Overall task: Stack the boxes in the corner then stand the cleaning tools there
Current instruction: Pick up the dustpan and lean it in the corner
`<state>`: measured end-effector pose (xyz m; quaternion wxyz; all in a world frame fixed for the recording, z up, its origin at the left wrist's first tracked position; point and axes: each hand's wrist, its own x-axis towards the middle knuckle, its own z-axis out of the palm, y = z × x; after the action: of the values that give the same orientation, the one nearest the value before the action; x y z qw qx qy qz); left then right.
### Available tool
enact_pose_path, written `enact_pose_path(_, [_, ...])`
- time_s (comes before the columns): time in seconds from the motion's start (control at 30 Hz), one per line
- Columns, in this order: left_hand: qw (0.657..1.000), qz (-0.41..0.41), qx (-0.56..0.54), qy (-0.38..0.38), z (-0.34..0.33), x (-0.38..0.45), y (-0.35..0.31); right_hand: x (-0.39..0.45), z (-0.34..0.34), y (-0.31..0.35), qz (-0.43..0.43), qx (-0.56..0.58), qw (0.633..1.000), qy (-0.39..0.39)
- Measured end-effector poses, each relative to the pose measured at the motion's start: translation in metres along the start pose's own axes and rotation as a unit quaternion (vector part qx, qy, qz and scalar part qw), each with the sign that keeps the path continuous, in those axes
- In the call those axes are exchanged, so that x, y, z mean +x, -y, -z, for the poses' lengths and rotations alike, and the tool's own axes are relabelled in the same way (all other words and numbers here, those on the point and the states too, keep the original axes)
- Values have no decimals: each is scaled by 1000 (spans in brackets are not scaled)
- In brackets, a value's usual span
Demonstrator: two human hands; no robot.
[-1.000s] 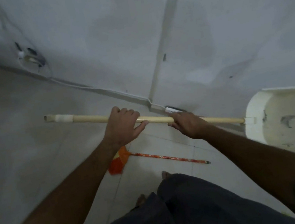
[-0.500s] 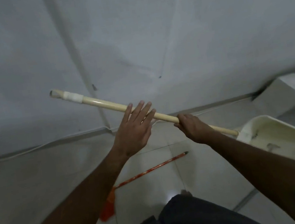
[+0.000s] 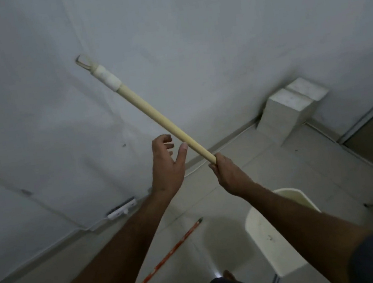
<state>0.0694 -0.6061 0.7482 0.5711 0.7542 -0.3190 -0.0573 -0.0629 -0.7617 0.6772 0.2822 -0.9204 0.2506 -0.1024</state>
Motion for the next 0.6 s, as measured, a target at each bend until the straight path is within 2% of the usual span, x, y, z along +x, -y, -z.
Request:
enact_pose_path(0.1, [999,13,-35,22,-56,27,-24,9,24,-39,-13,8,1000,-13])
enact_pose_path(0.33, [992,8,-124,16,-169,70,-81,34,83,-119,-36,22,998,-52])
enact_pose_path(0.43, [988,7,-144,55,-219,89,-102,41,111,-157,-72,28,995,-67])
enact_pose_path(0.6, [980,-42,-148,128,-298,108,-137,43,161,-209,-131,36,987,-86])
